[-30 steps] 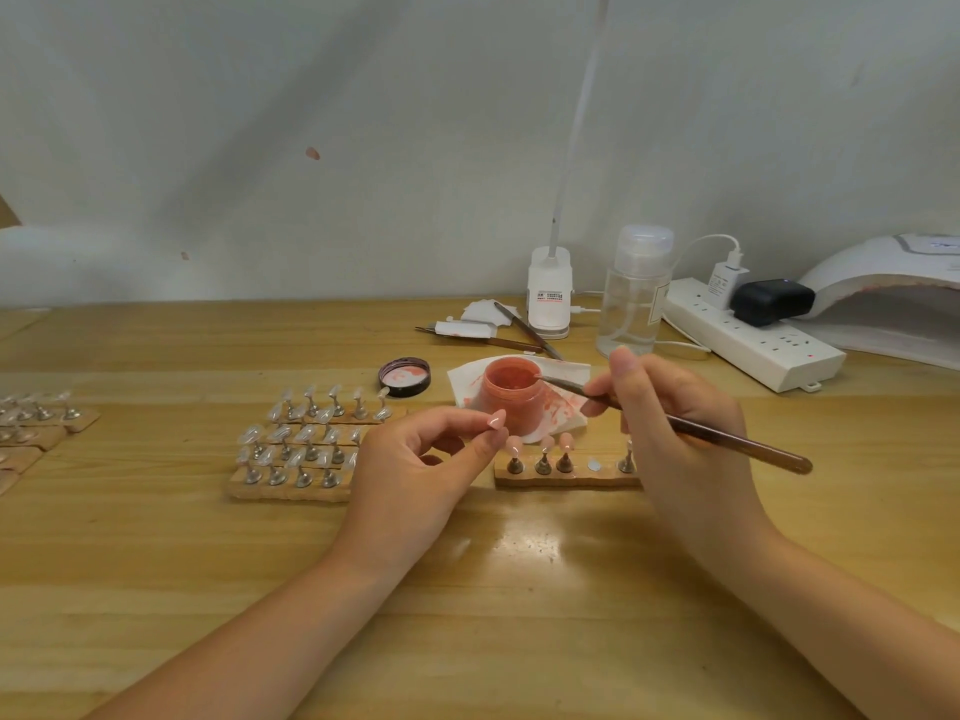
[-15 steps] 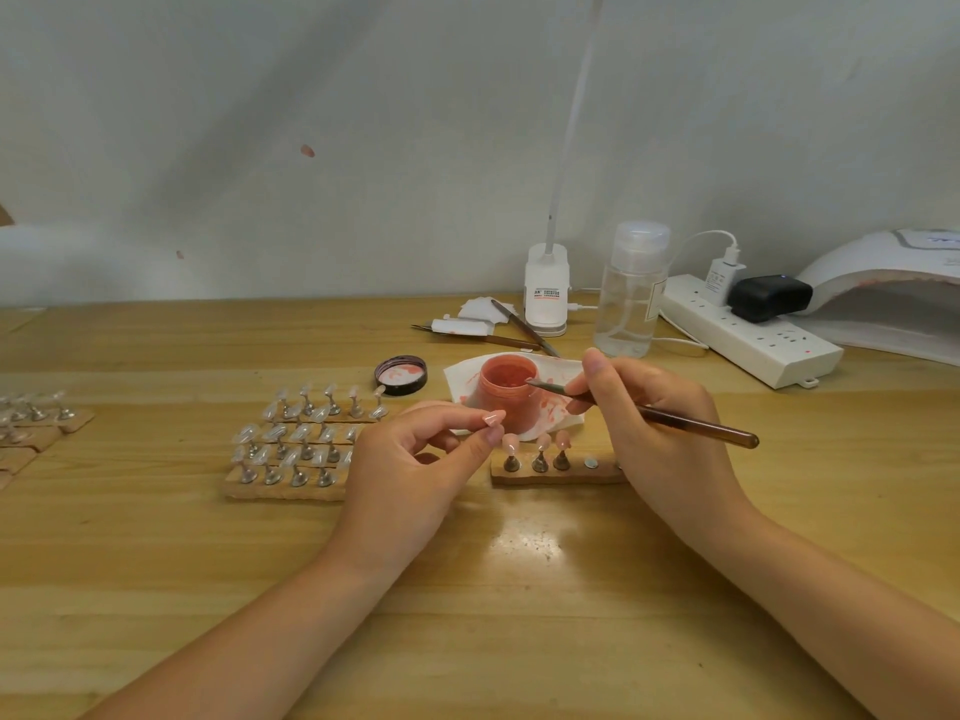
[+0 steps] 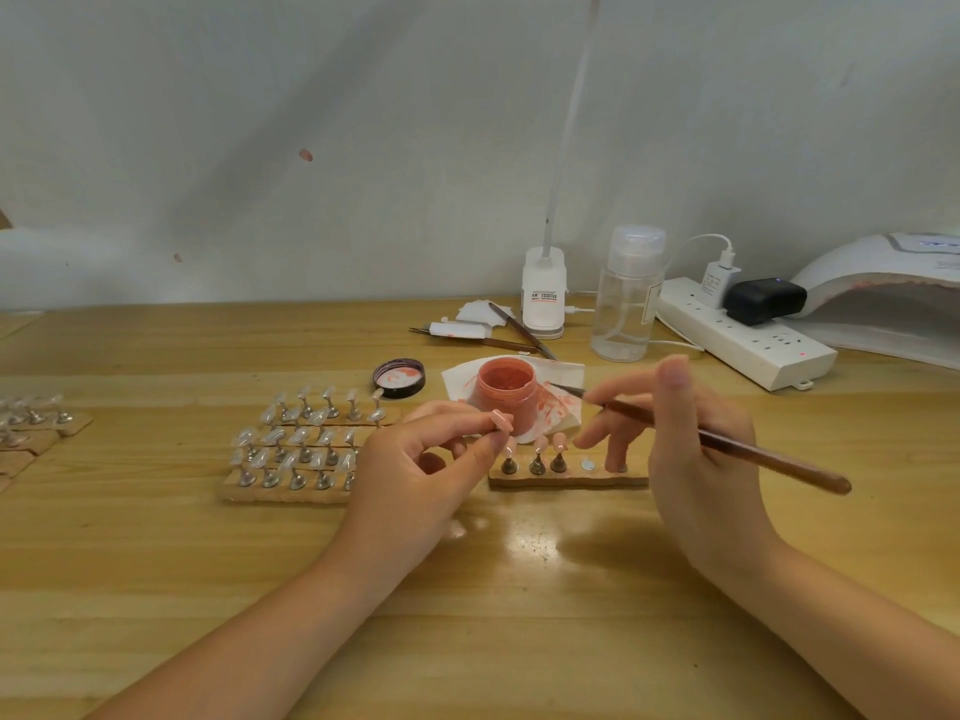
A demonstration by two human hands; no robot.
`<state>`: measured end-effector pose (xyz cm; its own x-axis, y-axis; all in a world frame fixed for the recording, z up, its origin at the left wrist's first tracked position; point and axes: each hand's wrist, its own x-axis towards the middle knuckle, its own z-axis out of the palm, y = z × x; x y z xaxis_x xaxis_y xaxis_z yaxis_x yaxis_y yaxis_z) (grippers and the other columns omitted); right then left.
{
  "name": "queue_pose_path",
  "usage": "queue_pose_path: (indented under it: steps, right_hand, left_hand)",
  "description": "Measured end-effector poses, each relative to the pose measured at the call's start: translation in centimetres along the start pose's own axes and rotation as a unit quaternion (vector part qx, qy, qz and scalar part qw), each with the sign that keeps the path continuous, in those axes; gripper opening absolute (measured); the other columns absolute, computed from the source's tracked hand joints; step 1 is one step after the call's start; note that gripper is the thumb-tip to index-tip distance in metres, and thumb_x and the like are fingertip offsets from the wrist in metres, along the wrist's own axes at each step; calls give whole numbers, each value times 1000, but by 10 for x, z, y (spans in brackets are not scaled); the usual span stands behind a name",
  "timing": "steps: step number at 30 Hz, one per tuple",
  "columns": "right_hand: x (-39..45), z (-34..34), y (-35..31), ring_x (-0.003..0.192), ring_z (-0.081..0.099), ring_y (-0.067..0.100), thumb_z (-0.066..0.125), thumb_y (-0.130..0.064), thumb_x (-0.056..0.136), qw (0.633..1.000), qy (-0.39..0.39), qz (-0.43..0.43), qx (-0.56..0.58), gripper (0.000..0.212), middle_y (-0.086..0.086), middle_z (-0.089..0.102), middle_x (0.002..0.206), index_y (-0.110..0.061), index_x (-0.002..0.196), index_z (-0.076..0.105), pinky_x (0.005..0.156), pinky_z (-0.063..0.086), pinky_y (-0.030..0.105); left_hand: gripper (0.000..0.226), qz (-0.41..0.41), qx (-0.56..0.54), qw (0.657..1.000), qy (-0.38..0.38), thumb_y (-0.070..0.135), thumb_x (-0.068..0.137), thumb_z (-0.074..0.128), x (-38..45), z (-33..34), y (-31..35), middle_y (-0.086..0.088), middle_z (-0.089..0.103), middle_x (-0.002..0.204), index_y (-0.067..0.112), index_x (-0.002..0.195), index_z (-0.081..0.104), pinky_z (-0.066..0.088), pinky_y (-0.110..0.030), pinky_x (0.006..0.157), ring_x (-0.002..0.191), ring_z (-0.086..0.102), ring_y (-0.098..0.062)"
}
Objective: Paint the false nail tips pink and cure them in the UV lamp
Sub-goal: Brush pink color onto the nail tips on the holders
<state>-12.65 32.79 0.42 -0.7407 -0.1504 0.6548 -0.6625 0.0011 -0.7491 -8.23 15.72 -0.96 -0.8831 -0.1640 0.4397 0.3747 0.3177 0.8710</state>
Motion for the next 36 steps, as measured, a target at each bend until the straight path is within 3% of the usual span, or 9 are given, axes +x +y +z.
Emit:
queue_pose_path:
  steps: [4,8,22,26,29,32,36]
  right_hand:
    - [-2,4,-3,76,66,4,55,-41,80,987,-69,-73,-124,11,-11,69,81,-31,83,58,71,53,40]
    - [-5,10,-1,94,64,6,66,-39,71,977,-106,-113,-149,30,-10,68,95,-30,96,52,83,51,46]
    - [-5,14,5,90,58,0,63,-39,73,973,-91,-124,-172,25,-29,52,92,-27,94,55,79,51,30]
    - [-6,12,5,88,57,-4,70,-35,72,978,-88,-109,-157,25,-25,56,90,-22,89,58,81,45,13]
    - [-5,9,6,87,55,-11,76,-22,71,980,-83,-99,-149,24,-21,58,87,-18,88,59,79,40,4]
    - [4,0,3,84,56,-9,74,-24,73,984,-69,-95,-137,24,-19,58,86,-15,89,59,77,43,8]
    - [22,-19,3,84,58,-4,73,-31,75,987,-34,-75,-140,27,-18,58,86,-20,91,55,78,46,12]
  left_hand:
    - [14,31,6,999,-23,33,72,64,0,1,0,8,69,86,33,83,73,39,-18,51,74,59,-20]
    - [16,51,9,998,-43,29,75,64,0,0,-2,6,69,85,28,88,73,36,-15,49,66,57,-18]
    - [16,72,31,995,-61,24,74,64,-2,2,3,10,68,83,32,86,71,41,-39,54,71,58,-20]
    - [16,79,38,994,-69,25,75,66,-2,2,2,10,68,83,31,89,72,39,-30,50,65,53,-16]
    - [16,73,38,994,-67,28,74,69,-1,2,1,10,68,84,28,90,73,39,-31,52,64,51,-12]
    - [22,56,49,996,-44,36,69,72,-1,1,1,8,67,89,30,90,71,38,-30,56,66,50,-9]
    - [34,25,104,994,-26,43,66,76,-1,2,1,24,57,97,39,96,60,38,-14,63,80,51,-1]
